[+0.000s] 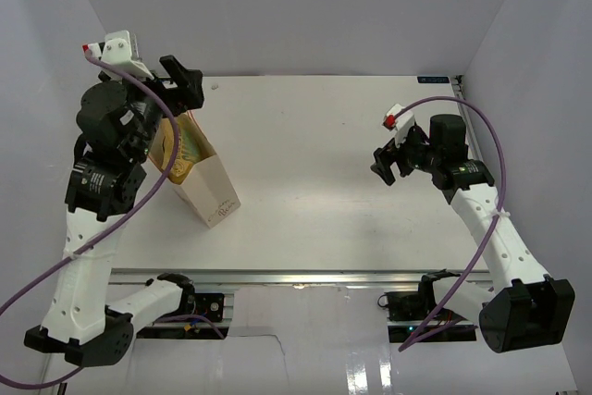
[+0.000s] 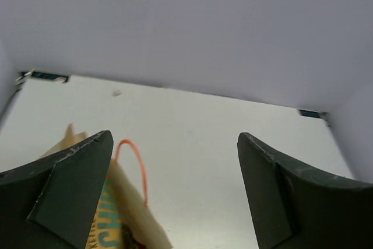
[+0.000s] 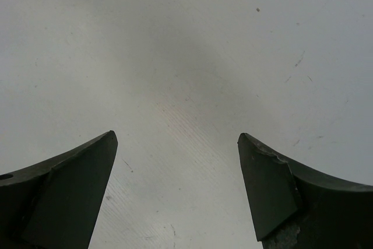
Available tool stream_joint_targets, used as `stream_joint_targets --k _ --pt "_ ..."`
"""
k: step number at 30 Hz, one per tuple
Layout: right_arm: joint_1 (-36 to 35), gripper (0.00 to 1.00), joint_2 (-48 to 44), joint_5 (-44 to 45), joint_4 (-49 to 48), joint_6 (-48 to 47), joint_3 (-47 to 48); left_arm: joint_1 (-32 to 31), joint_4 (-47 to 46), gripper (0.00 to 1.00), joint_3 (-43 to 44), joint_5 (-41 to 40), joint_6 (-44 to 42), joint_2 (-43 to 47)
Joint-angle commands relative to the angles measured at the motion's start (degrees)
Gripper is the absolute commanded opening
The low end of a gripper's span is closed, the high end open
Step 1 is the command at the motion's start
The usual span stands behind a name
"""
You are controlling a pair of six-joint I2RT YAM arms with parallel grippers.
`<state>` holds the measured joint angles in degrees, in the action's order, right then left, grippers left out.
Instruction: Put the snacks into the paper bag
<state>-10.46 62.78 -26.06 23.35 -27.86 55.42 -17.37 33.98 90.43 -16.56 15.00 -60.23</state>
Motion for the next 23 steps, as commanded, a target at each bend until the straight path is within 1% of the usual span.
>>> stream_joint_targets --k 1,3,4,5,7,8,9,12,16,20,23 --pt "0.4 0.9 -0.7 8.1 -2.6 4.4 1.4 -0.1 -2.0 0.98 3.2 23.5 -0.9 0.8" --pt "0.4 0.9 -0.1 10.8 -2.1 6.1 2.9 -0.1 -4.7 0.98 0.2 32.2 0.9 1.3" --pt "0.4 0.9 -0.1 11.8 -1.5 6.9 3.3 0.0 -6.1 0.98 -1.2 39.5 3.6 1.4" --pt "0.5 0.9 -0.3 12.0 -1.3 7.2 3.7 0.0 -6.7 0.98 -2.8 42.8 5.0 1.5" --pt "0.5 0.9 -1.3 13.4 -1.1 8.9 3.9 -0.2 -8.8 0.98 -8.8 50.0 9.1 1.6" --pt "0.5 0.9 -1.5 14.1 -1.1 9.6 4.0 -0.3 -9.4 0.98 -10.8 51.3 9.9 1.8" --pt "0.5 0.9 -1.9 14.7 -1.1 10.4 4.3 -0.6 -10.0 0.98 -14.6 52.2 10.4 2.0" --pt "0.5 0.9 -3.0 17.3 -0.6 12.3 4.9 -2.9 -12.5 0.98 -20.4 50.9 10.8 4.0" --pt "0.5 0.9 -4.2 20.4 -0.1 15.6 4.3 -4.3 -15.4 0.98 -23.7 50.8 11.3 5.0" --pt "0.5 0.9 -5.5 20.8 -0.5 18.5 3.0 -5.2 -15.8 0.98 -25.5 50.7 11.1 4.0" --pt "0.5 0.9 -7.5 20.0 -2.2 18.0 1.7 -6.2 -16.6 0.98 -26.7 50.1 10.8 3.3"
